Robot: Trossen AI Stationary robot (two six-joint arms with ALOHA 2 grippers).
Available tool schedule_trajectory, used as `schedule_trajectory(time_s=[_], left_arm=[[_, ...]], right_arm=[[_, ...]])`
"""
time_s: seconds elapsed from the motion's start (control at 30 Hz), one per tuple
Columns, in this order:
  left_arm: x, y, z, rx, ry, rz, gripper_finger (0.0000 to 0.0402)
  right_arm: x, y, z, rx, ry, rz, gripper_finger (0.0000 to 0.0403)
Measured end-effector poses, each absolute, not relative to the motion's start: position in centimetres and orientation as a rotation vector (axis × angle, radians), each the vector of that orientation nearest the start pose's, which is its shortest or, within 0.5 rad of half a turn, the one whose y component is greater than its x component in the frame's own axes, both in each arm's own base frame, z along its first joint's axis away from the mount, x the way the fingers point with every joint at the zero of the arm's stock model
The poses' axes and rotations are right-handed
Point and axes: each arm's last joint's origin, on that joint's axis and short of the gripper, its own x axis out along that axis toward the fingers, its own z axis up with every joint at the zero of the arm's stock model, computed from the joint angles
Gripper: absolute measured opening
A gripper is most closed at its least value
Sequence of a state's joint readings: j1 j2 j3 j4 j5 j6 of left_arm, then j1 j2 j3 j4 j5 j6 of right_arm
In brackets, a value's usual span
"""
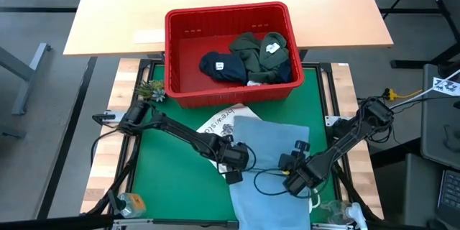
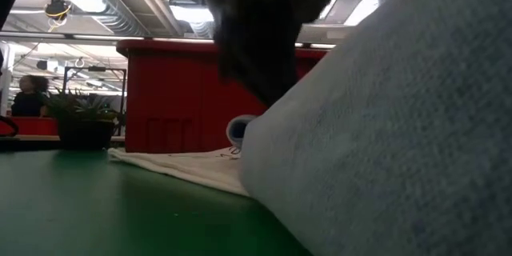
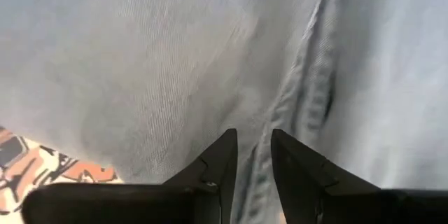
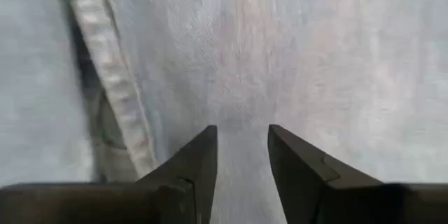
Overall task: Fold laundry
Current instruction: Fold the light blue pants
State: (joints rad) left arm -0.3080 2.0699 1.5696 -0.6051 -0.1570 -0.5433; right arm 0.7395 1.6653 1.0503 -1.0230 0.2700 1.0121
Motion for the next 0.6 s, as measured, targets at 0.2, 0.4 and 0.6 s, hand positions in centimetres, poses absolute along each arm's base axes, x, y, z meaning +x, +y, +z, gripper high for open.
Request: schedule_trajectory(time_s=[0.2, 0.4, 0.6], left_arm=[[40.9, -12.6, 21.3, -0.260, 0.998, 0.135, 0.0084], [40.5, -13.4, 22.2, -0.274, 0.979, 0.093, 0.0084], [40.1, -14.5, 22.2, -0.259, 0.982, 0.072, 0.0084]], right_arm=[[21.5, 19.0, 21.5, 0.040, 1.442, -0.290, 0.0129], [21.0, 22.2, 24.5, 0.117, 1.467, -0.043, 0.0129], [19.1, 25.2, 25.6, 0.185, 1.428, 0.056, 0.0129]])
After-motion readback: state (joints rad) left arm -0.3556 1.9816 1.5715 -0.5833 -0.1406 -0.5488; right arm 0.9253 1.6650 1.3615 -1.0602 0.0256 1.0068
